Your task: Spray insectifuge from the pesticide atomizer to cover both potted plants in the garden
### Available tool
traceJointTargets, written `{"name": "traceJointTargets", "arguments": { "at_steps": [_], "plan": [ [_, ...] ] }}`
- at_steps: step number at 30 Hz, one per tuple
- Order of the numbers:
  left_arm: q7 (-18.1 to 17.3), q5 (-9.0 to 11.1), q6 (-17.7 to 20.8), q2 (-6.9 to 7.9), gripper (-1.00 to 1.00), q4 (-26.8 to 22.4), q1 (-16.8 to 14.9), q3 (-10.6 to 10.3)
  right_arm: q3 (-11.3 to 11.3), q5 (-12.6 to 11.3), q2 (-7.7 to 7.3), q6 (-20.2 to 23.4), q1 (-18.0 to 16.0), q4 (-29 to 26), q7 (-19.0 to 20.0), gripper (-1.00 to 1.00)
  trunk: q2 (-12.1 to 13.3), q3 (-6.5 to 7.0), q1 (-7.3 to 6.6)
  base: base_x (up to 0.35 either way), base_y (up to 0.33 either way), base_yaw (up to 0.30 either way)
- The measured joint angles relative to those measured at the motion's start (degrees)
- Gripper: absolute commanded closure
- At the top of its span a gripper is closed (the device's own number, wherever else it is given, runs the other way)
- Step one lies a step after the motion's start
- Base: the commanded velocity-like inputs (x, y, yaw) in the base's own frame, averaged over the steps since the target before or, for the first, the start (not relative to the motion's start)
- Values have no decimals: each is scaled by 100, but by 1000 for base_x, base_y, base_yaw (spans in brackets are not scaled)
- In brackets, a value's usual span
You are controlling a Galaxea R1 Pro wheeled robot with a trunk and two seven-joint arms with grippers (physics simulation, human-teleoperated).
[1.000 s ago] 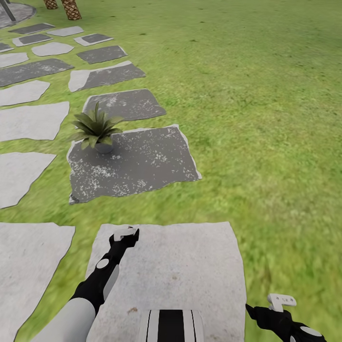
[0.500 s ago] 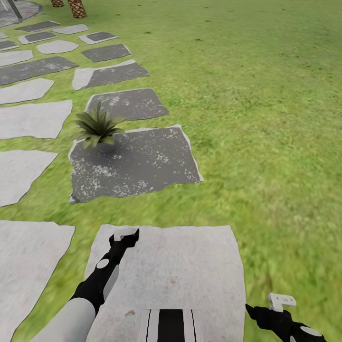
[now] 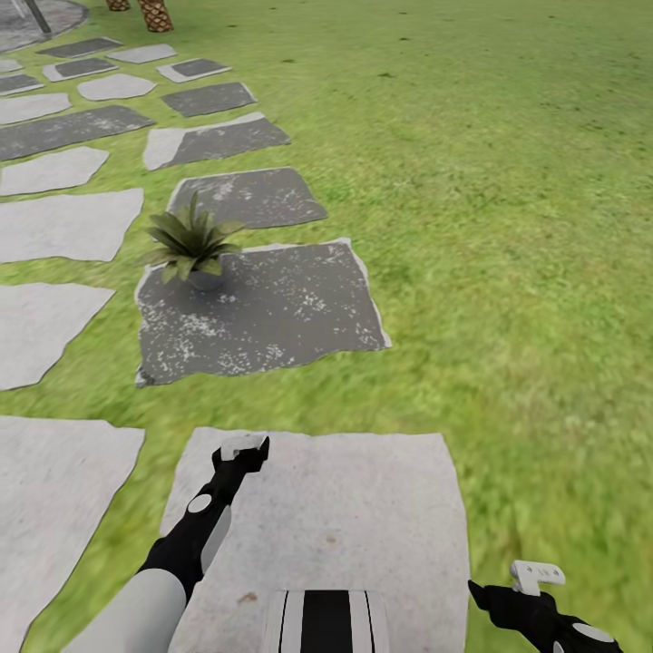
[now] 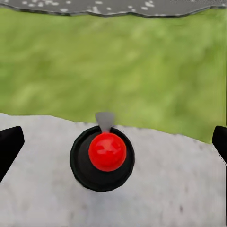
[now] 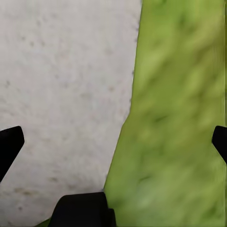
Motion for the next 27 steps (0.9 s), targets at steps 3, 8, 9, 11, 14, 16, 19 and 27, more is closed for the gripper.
{"name": "traceJointTargets", "arguments": {
  "at_steps": [3,8,9,11,14,16,19,27],
  "plan": [
    [-1,0,0,-2,-100,0,0,0,0,0,-1,-1,0,1,-1,-100,0,-1,0,33,-55,10],
    [-3,0,1,-9,-100,-2,1,-2,1,1,-2,-1,-1,2,0,-100,0,-6,1,7,-11,87],
    [-2,0,1,-9,-100,-2,1,-1,1,1,-2,-1,-1,2,-1,-100,0,-9,1,1,-2,188],
    [-1,0,1,-9,-100,-2,1,-2,1,1,0,-1,-1,2,-1,-100,0,-16,1,1,-1,192],
    [-1,0,1,-10,-100,-2,1,-2,1,1,2,-1,-1,2,-1,-100,0,-26,1,0,0,161],
    [-2,0,1,-20,-100,-1,1,-2,1,2,-1,-1,-1,2,-1,-100,0,-30,1,0,0,70],
    [-4,0,1,-34,-100,-1,0,-2,1,1,0,-1,0,1,-2,-100,0,-32,1,0,0,28],
    [0,0,1,-45,-100,-1,0,-7,-3,3,-2,-1,0,1,-1,-100,0,-34,1,0,0,11]
  ]
}}
